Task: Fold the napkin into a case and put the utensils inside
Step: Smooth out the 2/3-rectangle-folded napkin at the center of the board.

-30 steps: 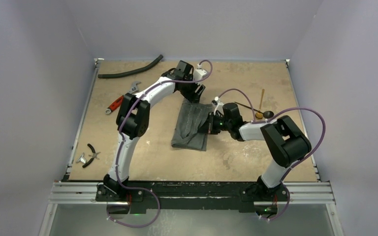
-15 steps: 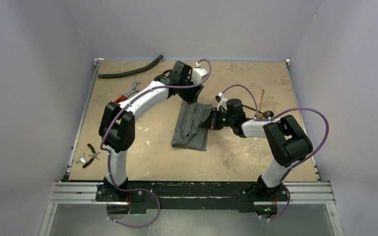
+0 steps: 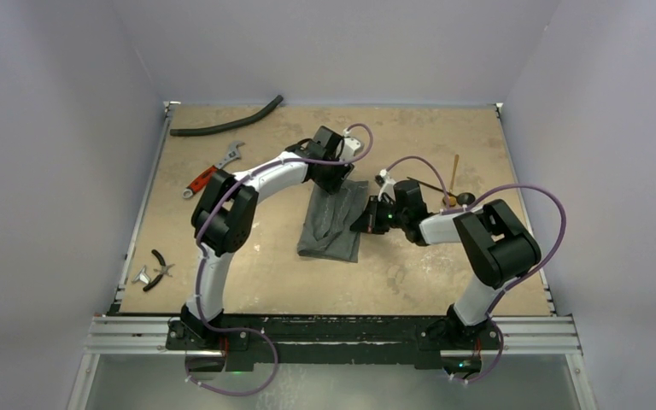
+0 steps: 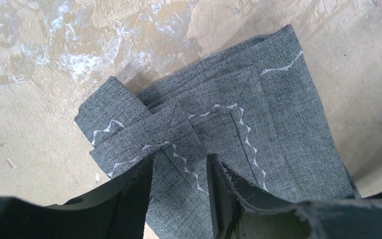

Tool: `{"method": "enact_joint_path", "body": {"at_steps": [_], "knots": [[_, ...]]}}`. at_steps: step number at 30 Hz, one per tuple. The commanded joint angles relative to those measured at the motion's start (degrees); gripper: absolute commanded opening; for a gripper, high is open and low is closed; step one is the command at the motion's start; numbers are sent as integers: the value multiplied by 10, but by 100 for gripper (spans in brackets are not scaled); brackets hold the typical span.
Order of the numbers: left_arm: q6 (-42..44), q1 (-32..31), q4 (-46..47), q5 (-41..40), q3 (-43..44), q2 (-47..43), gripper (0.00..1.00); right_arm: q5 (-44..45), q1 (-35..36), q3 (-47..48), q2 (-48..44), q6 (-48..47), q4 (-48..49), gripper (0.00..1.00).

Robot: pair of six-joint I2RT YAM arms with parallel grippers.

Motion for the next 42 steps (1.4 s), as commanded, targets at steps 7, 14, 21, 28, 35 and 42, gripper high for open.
{"method": "enact_joint_path", "body": {"at_steps": [7, 14, 21, 28, 35, 42], "knots": [[-33, 0, 39, 15, 25, 40, 39, -8, -1, -24, 18, 3, 42, 0], [-38, 0, 41, 20, 34, 58, 19, -12, -1, -38, 32, 9, 65, 0], [-37, 0, 38, 22, 44, 57, 0, -20, -1, -52, 40, 21, 90, 0], [-60, -4, 21, 60, 60, 43, 0, -19, -1, -57, 51, 31, 106, 0], [-86, -9, 38, 90, 7, 43, 0, -19, -1, -60, 54, 36, 114, 0], [-87, -10, 58, 119, -9, 36, 8, -17, -1, -59, 54, 38, 115, 0]]}}
